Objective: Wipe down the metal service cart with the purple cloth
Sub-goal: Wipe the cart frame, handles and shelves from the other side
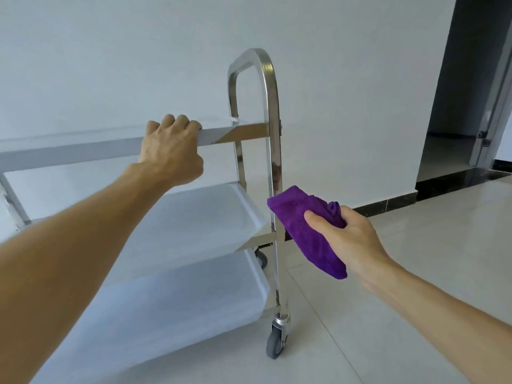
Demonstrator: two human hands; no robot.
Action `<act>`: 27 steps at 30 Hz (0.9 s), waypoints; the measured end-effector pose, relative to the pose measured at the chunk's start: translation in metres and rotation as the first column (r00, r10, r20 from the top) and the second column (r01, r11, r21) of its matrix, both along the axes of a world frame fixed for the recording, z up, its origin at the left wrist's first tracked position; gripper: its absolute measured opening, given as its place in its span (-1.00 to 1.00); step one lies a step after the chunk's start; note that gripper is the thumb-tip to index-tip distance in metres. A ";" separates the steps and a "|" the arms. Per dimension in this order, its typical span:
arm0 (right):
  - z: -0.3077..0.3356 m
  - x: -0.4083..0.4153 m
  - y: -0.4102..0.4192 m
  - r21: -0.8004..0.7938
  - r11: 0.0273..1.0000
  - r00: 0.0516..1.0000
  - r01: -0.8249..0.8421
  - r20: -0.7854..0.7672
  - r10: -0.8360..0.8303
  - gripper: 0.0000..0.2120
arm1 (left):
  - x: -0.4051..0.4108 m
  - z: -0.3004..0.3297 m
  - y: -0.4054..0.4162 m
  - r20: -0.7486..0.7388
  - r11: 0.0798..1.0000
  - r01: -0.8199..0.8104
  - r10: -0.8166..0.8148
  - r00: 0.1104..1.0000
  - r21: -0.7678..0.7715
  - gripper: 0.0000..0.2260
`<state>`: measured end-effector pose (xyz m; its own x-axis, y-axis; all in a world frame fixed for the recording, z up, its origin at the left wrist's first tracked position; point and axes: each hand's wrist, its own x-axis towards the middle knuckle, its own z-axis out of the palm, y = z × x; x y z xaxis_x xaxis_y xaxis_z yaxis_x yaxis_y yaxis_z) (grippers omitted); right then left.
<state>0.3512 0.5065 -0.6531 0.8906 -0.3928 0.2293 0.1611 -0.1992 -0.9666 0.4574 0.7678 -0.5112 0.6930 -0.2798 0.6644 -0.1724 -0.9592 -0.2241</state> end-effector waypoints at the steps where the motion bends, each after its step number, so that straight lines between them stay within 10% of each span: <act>1: 0.006 -0.005 -0.003 -0.005 1.000 1.000 0.005 0.011 -0.005 -0.69 | -0.013 -0.001 0.005 0.009 1.000 0.013 -0.013 1.000 -0.018 -0.57; 15: 0.077 -0.065 0.046 0.060 0.978 0.945 -0.200 0.274 0.177 -0.66 | -0.238 0.013 0.086 -0.072 0.971 -0.049 0.033 0.997 -0.234 -0.66; 23: 0.124 -0.102 0.093 -0.014 0.962 0.864 -0.274 0.435 0.253 -0.72 | -0.322 0.071 0.038 0.138 0.609 0.326 -0.336 0.932 -0.723 -0.62; 27: 0.136 -0.116 0.116 -0.027 0.958 0.824 -0.287 0.503 0.261 -0.74 | -0.334 0.080 0.024 0.199 0.713 0.310 -0.237 0.951 -0.629 -0.60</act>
<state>0.2354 0.6221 -0.5175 0.7340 -0.1715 0.6571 0.6627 -0.0309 -0.7483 0.1236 0.7914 -0.4316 0.5770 0.0745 0.8133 -0.4627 -0.7908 0.4007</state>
